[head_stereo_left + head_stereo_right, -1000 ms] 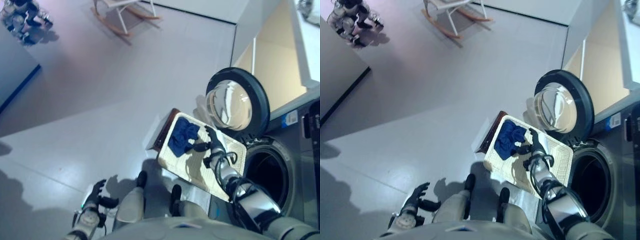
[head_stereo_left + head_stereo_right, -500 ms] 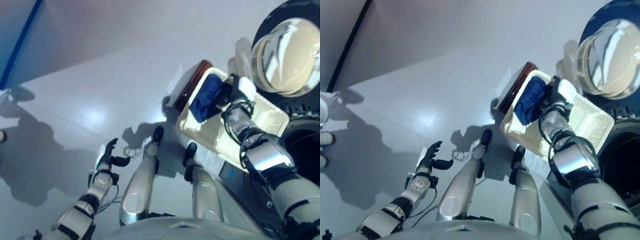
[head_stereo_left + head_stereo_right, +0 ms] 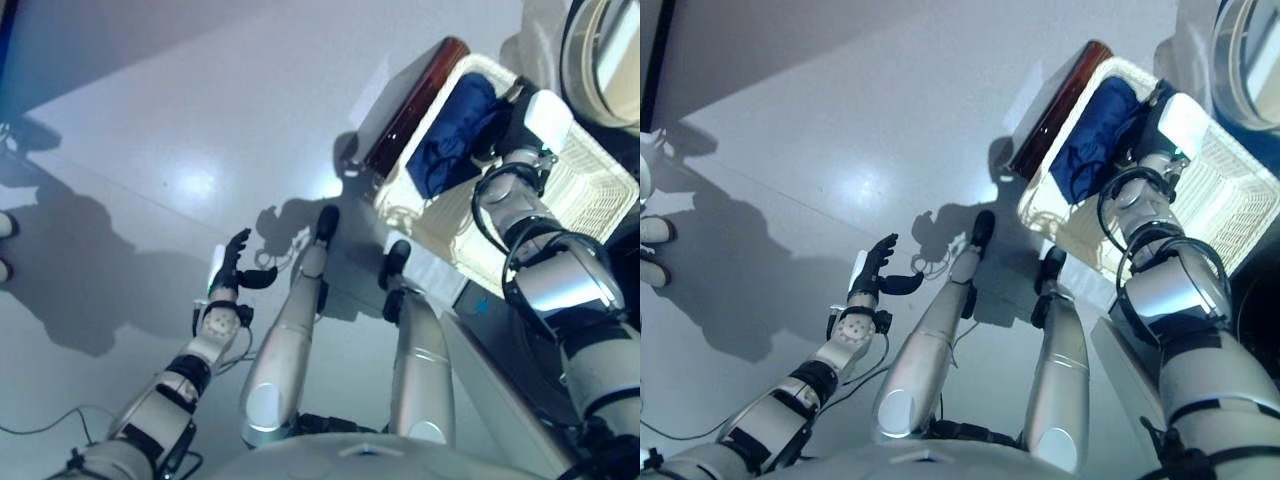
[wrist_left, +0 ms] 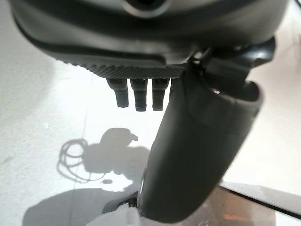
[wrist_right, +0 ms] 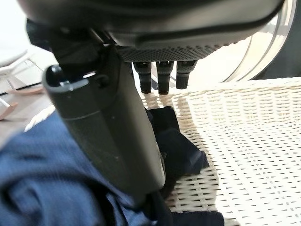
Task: Pick up the clothes and place them into the washing machine
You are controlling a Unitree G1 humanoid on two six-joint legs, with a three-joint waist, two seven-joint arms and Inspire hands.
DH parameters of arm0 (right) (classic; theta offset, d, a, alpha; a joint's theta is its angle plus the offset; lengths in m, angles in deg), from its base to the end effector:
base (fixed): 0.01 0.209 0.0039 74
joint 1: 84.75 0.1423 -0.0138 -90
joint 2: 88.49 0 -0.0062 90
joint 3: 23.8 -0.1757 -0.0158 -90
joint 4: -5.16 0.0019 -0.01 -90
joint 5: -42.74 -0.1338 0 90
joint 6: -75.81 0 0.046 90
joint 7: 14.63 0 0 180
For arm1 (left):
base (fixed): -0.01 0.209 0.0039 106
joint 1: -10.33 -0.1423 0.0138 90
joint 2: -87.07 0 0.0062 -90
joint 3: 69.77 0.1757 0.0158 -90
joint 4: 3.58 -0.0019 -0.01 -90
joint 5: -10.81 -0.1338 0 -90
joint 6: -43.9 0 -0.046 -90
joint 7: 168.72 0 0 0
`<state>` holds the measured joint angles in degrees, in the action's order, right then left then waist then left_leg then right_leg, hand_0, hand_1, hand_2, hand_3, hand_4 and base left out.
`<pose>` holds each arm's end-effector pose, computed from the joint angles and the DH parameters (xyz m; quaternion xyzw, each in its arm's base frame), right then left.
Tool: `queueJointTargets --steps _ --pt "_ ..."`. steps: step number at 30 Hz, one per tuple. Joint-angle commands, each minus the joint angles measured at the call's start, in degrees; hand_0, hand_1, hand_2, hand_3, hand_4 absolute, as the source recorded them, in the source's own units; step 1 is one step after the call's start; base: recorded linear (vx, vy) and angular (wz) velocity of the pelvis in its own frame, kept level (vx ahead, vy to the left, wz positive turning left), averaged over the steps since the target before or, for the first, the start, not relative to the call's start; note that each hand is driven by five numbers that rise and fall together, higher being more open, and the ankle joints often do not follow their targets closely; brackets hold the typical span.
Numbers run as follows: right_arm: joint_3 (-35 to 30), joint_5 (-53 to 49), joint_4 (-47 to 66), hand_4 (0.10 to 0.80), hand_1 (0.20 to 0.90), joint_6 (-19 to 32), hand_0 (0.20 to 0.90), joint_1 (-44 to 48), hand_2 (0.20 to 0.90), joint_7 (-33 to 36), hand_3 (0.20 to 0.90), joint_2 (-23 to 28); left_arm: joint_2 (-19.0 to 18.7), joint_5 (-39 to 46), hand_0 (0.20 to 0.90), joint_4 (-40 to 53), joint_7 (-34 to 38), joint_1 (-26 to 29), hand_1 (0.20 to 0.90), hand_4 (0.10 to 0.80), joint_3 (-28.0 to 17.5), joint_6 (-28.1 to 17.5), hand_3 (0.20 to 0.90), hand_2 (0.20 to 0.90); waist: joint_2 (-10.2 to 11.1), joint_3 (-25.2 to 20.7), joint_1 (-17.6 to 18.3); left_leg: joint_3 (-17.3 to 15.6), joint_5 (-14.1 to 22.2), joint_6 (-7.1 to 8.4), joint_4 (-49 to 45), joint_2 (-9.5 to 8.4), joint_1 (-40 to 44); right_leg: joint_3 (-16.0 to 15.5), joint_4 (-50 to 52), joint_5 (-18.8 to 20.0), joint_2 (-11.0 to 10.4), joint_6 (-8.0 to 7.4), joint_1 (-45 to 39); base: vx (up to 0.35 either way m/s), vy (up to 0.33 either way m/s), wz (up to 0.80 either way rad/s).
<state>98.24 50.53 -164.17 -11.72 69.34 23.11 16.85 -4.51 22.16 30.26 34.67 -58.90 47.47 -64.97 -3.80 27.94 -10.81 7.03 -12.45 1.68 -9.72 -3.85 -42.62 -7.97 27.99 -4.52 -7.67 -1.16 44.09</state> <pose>0.3423 -0.2478 0.1505 -0.5075 -0.0242 -0.3133 0.8023 0.2233 0.1792 -0.0261 0.2074 0.1375 0.0662 0.9663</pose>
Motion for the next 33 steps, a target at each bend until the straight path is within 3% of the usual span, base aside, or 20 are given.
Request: queueJointTargets --steps 1,10,20,27,33 --pt "1.1 2.1 2.2 0.800 0.900 1.0 0.900 0.3 0.900 3.0 0.900 1.7 -0.5 1.2 0.900 -0.9 4.1 -1.4 0.900 0.800 0.1 -2.4 0.900 0.900 -2.1 -0.3 -0.8 -2.8 4.1 1.23 -2.8 -2.20 -1.4 2.4 -4.5 4.6 0.0 -1.25 -0.5 0.025 0.006 0.05" --pt "-1.5 1.1 5.6 0.800 0.900 2.3 0.900 -1.5 0.900 7.3 0.900 -2.0 0.0 1.2 0.900 -3.3 6.6 -0.3 0.900 0.800 0.9 -2.7 0.900 0.900 -0.8 0.6 0.3 -2.9 4.4 0.84 -2.3 -2.32 -0.1 2.4 -6.3 5.4 0.3 -1.61 -2.2 0.001 0.007 -0.01" --pt "-4.7 4.5 20.3 0.800 0.900 3.8 0.900 -11.1 0.900 11.9 0.900 -4.9 0.2 0.8 0.900 -5.3 8.9 -0.6 0.900 0.800 0.5 -4.0 0.900 0.900 1.7 0.3 2.7 -3.9 4.7 0.32 -0.8 -1.73 2.5 3.8 -10.5 7.3 0.7 -2.43 -5.1 0.003 0.030 -0.07" --pt "-1.4 5.3 16.9 0.800 0.900 3.9 0.900 -10.2 0.900 9.4 0.900 -8.1 0.6 1.7 0.900 -7.6 8.4 -0.1 0.900 0.800 0.1 -3.8 0.900 0.900 2.2 0.6 2.9 -4.3 4.5 0.26 -0.5 -1.54 2.8 4.1 -11.6 8.0 0.9 -2.49 -5.5 -0.008 0.005 -0.09" --pt "-0.4 3.7 10.4 0.800 0.900 3.8 0.900 -6.0 0.900 8.1 0.900 -9.1 0.5 2.2 0.900 -8.2 7.8 0.1 0.900 0.800 0.1 -3.7 0.900 0.900 1.2 1.0 1.9 -4.2 3.9 0.58 0.0 -1.52 2.4 3.9 -11.9 8.3 0.7 -2.55 -5.2 -0.002 -0.002 -0.02"
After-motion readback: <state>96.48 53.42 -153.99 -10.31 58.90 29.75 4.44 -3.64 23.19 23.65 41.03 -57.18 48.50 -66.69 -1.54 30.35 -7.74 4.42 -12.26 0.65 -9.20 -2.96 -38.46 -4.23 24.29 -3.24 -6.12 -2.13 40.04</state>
